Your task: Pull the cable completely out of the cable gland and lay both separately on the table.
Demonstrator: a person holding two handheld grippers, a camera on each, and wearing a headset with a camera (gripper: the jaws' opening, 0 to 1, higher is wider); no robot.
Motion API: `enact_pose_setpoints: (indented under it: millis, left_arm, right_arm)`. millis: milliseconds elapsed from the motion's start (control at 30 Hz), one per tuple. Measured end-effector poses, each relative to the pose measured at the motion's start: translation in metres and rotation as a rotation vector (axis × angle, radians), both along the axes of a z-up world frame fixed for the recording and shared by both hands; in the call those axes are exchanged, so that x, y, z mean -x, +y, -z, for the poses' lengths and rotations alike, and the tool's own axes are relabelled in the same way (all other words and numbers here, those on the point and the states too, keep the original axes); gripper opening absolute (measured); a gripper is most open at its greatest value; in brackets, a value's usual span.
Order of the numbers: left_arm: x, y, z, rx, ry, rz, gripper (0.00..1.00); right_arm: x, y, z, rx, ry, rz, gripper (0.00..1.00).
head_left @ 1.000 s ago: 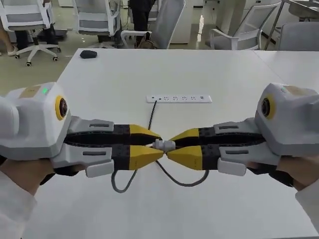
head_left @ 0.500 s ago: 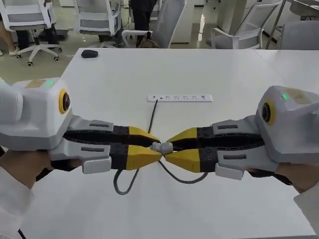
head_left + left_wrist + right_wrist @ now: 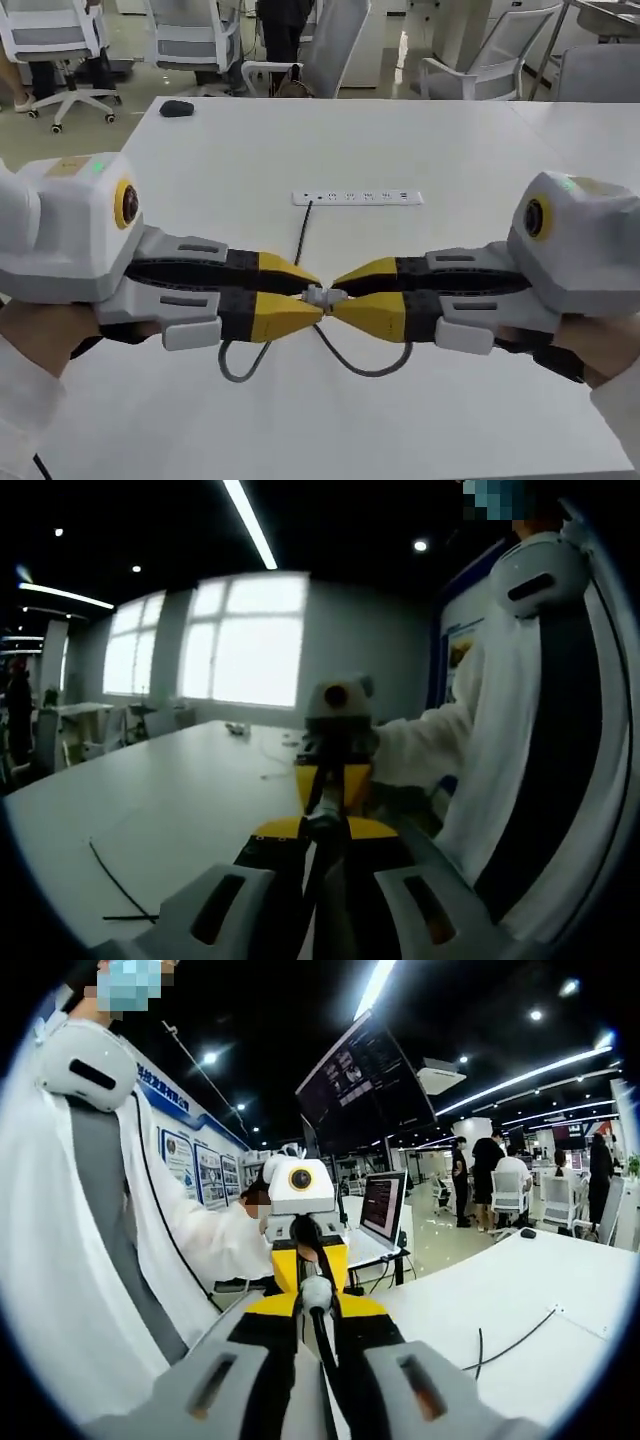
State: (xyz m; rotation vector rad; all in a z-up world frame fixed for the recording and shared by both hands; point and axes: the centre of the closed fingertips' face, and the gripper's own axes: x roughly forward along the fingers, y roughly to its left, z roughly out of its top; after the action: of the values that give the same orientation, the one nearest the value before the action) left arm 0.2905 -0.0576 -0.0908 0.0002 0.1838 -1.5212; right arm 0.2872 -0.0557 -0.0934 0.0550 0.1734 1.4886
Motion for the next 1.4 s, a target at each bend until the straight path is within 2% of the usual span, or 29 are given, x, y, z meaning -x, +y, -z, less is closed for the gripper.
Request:
enact_pose_setpoints:
  millis: [67,133,167,200,233,267,300,333,400,467,500,567,600,667,700,733,800,833,900,967,1067,1133,1200,1233,1300,1333,1367,1400]
  left_arm:
    - [0.000,0.000,0.000,0.006,-0.003,-0.004,0.14]
    - [-0.001,-0.001,-0.004,0.031,0.008,-0.009,0.14]
    - [-0.001,-0.001,-0.004,0.030,0.005,-0.009,0.14]
    - [-0.001,-0.001,-0.005,0.034,0.001,-0.012,0.14]
    - [-0.001,-0.001,-0.007,0.037,0.001,-0.012,0.14]
    - [-0.001,0.000,-0.008,0.038,0.003,-0.009,0.14]
    - [0.000,-0.001,-0.009,0.037,0.002,-0.009,0.14]
    - [0.000,-0.001,-0.009,0.032,-0.001,-0.012,0.14]
    - [0.001,0.000,-0.006,0.005,0.002,-0.004,0.14]
    - [0.003,0.001,-0.005,-0.013,0.033,0.008,0.14]
    - [0.004,0.001,-0.005,-0.012,0.050,0.016,0.14]
    - [0.003,0.001,-0.005,-0.006,0.074,0.023,0.13]
    - [0.003,0.001,-0.004,-0.005,0.085,0.025,0.13]
    - [0.002,0.001,0.002,-0.019,0.157,0.028,0.13]
    - [0.003,0.001,0.003,-0.016,0.189,0.034,0.13]
    - [0.003,0.002,0.002,0.009,0.221,0.036,0.13]
    - [0.001,0.003,0.001,0.036,0.278,0.031,0.13]
    - [-0.001,0.004,0.003,0.031,0.271,0.033,0.13]
    - [-0.001,0.003,0.006,0.022,0.282,0.027,0.13]
    - [-0.001,0.003,0.007,0.019,0.285,0.023,0.13]
    - [-0.001,0.002,0.007,0.022,0.271,0.020,0.14]
    - [-0.003,0.002,0.007,0.031,0.259,0.007,0.14]
    - [-0.006,0.001,0.005,0.041,0.204,-0.012,0.14]
    - [-0.006,0.001,0.004,0.043,0.166,-0.011,0.14]
    - [-0.006,0.001,0.000,0.055,0.111,-0.014,0.15]
    - [-0.007,0.001,-0.001,0.055,0.093,-0.025,0.15]
    - [-0.006,0.002,0.000,0.047,0.087,-0.027,0.15]
    - [-0.009,0.003,0.000,0.042,0.061,-0.042,0.15]
  right_arm:
    - [0.000,0.000,0.000,0.005,0.014,-0.001,0.12]
    - [0.001,0.001,0.000,0.009,0.017,-0.001,0.12]
    - [0.001,0.001,-0.001,0.008,0.013,0.000,0.12]
    - [0.001,0.002,-0.004,0.001,-0.012,0.007,0.12]
    - [0.001,0.002,-0.005,-0.004,-0.009,0.007,0.12]
    - [0.002,0.002,-0.007,-0.013,0.023,0.003,0.12]
    - [0.002,0.002,-0.007,-0.010,0.033,0.006,0.12]
    - [0.001,0.003,-0.007,-0.007,0.024,0.008,0.11]
    - [0.004,0.004,-0.005,0.029,-0.031,-0.003,0.10]
    - [0.008,0.006,-0.005,0.049,-0.075,-0.017,0.10]
    - [0.008,0.007,-0.006,0.051,-0.124,-0.023,0.09]
    - [0.010,0.006,-0.006,0.055,-0.126,-0.028,0.09]
    - [0.010,0.006,-0.005,0.060,-0.146,-0.035,0.08]
    - [0.010,0.006,0.000,0.100,-0.259,-0.052,0.08]
    - [0.012,0.006,0.001,0.105,-0.268,-0.062,0.08]
    - [0.013,0.006,0.000,0.096,-0.276,-0.066,0.08]
    - [0.013,0.006,-0.002,0.105,-0.387,-0.076,0.09]
    - [0.013,0.006,0.000,0.121,-0.421,-0.082,0.09]
    - [0.012,0.006,0.003,0.142,-0.493,-0.092,0.09]
    - [0.013,0.006,0.005,0.144,-0.512,-0.097,0.10]
    - [0.010,0.005,0.005,0.132,-0.490,-0.092,0.11]
    - [0.006,0.004,0.007,0.126,-0.393,-0.067,0.12]
    - [0.001,0.002,0.008,0.121,-0.290,-0.049,0.12]
    - [-0.002,0.001,0.010,0.109,-0.210,-0.044,0.14]
    - [-0.008,-0.002,0.013,0.094,-0.118,-0.019,0.22]
    - [-0.008,-0.002,0.013,0.078,-0.069,-0.020,0.26]
    - [-0.005,-0.003,0.013,0.057,0.027,-0.035,0.30]
    - [-0.005,-0.003,0.011,0.028,0.086,-0.036,0.31]
